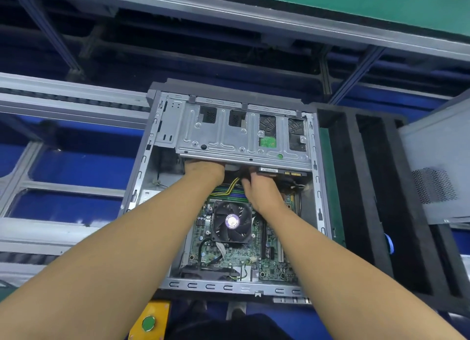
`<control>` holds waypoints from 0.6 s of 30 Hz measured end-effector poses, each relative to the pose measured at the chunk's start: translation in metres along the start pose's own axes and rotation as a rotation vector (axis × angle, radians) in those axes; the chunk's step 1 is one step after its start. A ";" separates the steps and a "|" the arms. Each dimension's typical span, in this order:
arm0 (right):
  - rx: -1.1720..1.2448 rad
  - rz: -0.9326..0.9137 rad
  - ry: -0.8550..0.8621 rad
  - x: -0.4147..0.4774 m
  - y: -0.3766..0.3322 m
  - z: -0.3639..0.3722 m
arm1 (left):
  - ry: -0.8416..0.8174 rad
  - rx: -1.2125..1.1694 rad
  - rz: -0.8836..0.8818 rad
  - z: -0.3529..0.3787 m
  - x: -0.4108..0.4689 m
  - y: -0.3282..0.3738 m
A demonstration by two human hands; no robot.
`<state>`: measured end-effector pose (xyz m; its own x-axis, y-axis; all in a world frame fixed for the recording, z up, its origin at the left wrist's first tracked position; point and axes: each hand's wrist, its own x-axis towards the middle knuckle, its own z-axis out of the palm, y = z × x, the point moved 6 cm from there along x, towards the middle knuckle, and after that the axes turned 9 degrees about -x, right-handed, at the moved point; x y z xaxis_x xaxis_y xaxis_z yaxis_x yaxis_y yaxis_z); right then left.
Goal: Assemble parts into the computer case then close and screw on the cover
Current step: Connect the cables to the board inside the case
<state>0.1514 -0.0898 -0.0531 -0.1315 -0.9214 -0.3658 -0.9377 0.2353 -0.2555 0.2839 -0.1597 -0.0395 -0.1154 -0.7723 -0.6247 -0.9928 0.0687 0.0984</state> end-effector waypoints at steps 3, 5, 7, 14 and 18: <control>-0.099 0.003 -0.051 0.007 -0.001 0.000 | -0.052 0.014 -0.014 -0.001 0.003 0.000; -0.144 0.021 -0.092 0.011 0.000 0.002 | -0.062 -0.056 0.018 -0.001 0.005 0.002; -0.161 0.029 -0.114 0.012 0.000 0.004 | -0.036 -0.188 0.075 -0.002 0.006 0.005; -0.130 0.046 -0.058 0.008 0.001 0.003 | -0.063 -0.174 0.054 0.005 0.013 0.007; -0.090 0.049 -0.032 0.005 0.001 0.003 | -0.112 -0.146 0.069 0.006 0.012 0.006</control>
<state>0.1512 -0.0933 -0.0582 -0.1687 -0.8989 -0.4043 -0.9557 0.2495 -0.1561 0.2761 -0.1651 -0.0508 -0.1945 -0.6929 -0.6943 -0.9678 0.0205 0.2507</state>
